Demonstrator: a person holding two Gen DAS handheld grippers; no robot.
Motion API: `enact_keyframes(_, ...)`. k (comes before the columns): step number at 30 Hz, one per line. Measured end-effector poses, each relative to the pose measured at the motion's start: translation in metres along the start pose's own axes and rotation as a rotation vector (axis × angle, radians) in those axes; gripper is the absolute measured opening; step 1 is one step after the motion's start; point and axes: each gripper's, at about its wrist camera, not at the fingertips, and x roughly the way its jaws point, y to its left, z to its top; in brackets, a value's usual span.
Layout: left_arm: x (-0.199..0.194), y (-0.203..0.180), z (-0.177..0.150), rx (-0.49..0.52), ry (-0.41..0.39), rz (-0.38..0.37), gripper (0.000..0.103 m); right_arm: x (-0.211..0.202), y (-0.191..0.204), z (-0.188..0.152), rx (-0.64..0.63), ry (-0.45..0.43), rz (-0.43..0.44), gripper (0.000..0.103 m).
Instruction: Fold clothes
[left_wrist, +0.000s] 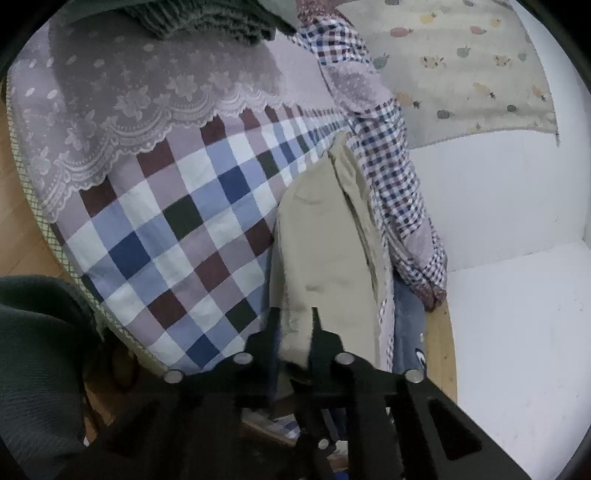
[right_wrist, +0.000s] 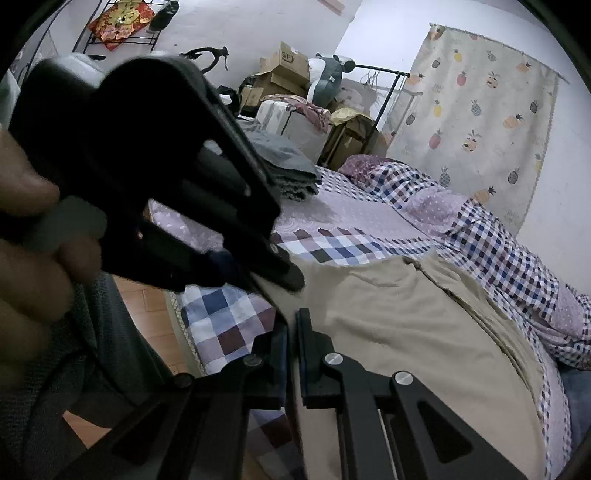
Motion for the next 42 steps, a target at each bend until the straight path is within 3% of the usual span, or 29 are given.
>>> enact_keyframes(3,-0.005,-0.002,-0.001,0.01,-0.024,-0.01,0.002,0.0,0.003,-0.001,-0.012,0.005,-0.005,0.008)
enact_keyframes(8,-0.011,-0.008,-0.003,0.027,-0.04,-0.018,0.002,0.001,0.0,-0.008,-0.021,0.025,-0.049,0.034)
enact_keyframes(18,-0.022,-0.029,-0.006,0.013,-0.038,-0.083,0.001,-0.005,-0.015,-0.029,-0.024,0.1,-0.157,0.035)
enact_keyframes(26,-0.036,-0.058,0.009,0.027,-0.074,-0.151,0.001,-0.017,-0.044,-0.051,-0.023,0.177,-0.291,0.035)
enact_keyframes(42,-0.041,-0.095,0.034,0.06,-0.087,-0.226,0.001,-0.071,-0.122,-0.156,-0.046,0.485,-0.561,0.035)
